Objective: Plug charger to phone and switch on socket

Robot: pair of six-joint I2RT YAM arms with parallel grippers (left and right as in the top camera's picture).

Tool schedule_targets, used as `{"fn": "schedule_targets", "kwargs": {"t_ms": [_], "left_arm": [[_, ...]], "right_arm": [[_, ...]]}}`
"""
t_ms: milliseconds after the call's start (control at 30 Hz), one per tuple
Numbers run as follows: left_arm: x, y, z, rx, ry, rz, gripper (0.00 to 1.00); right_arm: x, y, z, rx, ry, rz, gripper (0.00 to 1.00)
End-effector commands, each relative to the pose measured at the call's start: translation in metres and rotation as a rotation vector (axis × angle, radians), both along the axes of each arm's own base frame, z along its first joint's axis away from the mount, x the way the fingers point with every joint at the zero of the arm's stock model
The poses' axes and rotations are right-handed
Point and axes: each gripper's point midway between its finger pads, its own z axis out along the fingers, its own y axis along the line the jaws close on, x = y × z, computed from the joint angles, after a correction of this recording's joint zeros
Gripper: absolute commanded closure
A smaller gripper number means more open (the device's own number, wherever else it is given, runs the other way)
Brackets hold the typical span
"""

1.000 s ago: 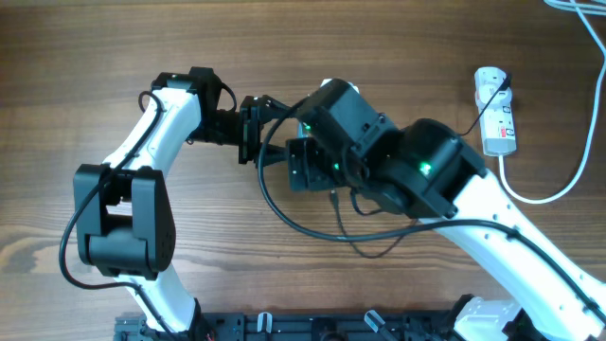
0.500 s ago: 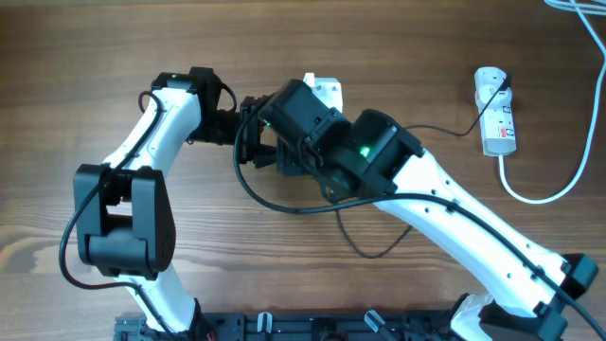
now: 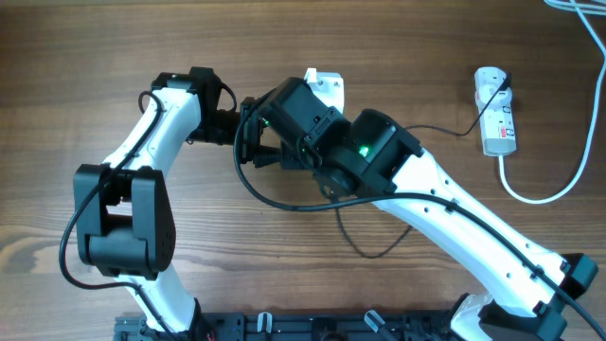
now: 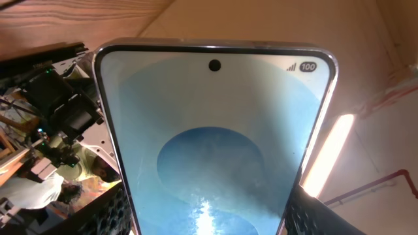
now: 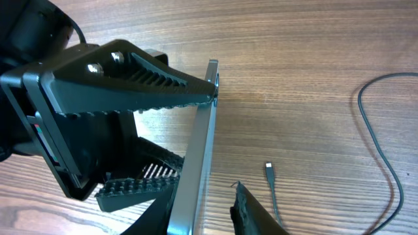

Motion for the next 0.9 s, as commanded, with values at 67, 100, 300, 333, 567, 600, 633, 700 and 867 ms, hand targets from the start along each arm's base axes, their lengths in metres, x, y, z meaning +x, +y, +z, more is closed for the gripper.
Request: {"fn": "schedule_targets", "kwargs": {"t_ms": [67,100,300,333,567,600,633,700,867], "left_arm": [[0.002,0.0005,0.0245,-0.055,-0.035,0.014,0.45],[0.002,0.0005,0.0245,-0.055,-0.032,0.014,0.45],[0.002,0.0005,0.0245,-0.055,-0.032,0.014,0.45],[0.002,0.0005,0.0245,-0.055,-0.032,0.014,0.45],[0.002,0.0005,0.0245,-0.055,-0.032,0.014,0.45],[0.0019,0.0005,0.0245,-0.055,-0.031,0.014,0.45],[0.0019,0.0005,0.0245,-0.055,-0.031,0.014,0.45],[0.0019,0.0005,0.0245,-0.055,-0.031,0.014,0.45],[0.0019,0.0005,0.0245,-0.055,-0.032,0.014,0.44]], "right_arm": [[0.0064,0.0045,0.0014,-0.008,-0.025,-0.008,0.71],[0.0067,0.0051,0.0006,-0.008,-0.024,-0.008,0.7],[0.0084,0.0068,0.0005,-0.002,-0.031,-0.008,0.7],[0.0089,0.0075,0.001,0.001,-0.034,-0.008,0.7],[0.0093,0.0081,0.0013,0.004,-0.035,-0.008,0.71],[0.0093,0.0081,0.0013,0.004,-0.035,-0.008,0.71],[0.0094,0.0082,0.0013,0.004,-0.036,-0.007,0.71],[0.0093,0.0081,0.0013,0.004,-0.035,-0.007,0.71],[0.0115,0.0094,-0.0051,-0.013,-0.029,-0.008,0.73]]}}
